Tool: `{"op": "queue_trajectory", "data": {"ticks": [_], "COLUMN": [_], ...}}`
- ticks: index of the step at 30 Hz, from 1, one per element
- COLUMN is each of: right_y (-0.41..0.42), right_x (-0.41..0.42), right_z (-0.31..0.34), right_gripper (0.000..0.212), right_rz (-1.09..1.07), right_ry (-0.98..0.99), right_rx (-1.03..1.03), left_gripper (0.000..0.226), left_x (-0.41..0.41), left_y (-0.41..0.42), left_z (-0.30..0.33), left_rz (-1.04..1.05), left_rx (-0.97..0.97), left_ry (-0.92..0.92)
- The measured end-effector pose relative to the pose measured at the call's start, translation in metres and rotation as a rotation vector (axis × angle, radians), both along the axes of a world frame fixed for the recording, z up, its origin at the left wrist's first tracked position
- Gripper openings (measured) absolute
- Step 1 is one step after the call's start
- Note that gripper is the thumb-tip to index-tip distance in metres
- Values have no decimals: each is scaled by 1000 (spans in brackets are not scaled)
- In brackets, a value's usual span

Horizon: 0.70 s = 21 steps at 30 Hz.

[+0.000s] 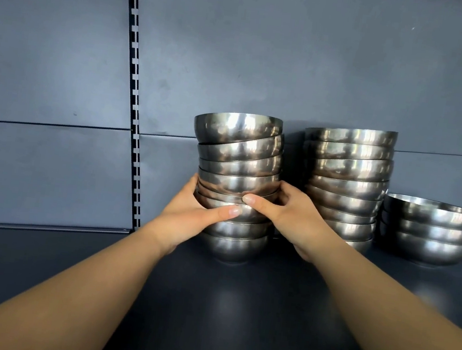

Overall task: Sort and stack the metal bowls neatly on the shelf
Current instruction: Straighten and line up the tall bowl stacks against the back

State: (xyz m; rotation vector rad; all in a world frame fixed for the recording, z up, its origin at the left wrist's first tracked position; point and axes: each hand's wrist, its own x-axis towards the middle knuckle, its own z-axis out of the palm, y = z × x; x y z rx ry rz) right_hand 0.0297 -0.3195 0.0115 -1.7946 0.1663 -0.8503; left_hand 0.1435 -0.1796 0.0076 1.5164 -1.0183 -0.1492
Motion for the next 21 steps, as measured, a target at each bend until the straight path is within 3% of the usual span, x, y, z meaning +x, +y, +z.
{"op": "queue_trajectory", "data": {"ticks": [7, 10, 15, 18, 21], "right_y": [0, 0, 1, 1, 2], "right_x": [-2, -3, -4, -5, -4], "right_z": [2, 2, 2, 2, 4], "right_gripper": [65, 59, 47, 44, 43], "right_rz": [-50, -46, -32, -39, -54], "right_ry": [38, 36, 58, 51, 47], "right_rx": [-78, -72, -62, -57, -54], "left_gripper": [52, 59, 97, 87, 95], "left_x": [5, 5, 5, 6, 7], "left_y": [-1, -2, -2, -4, -5], "left_z": [-6, -6, -8, -10, -11], "left_rz": [-5, -33, -44, -37, -15], "left_rx": [-13, -4, 56, 37, 28], "left_ry": [-53, -29, 29, 62, 80]}}
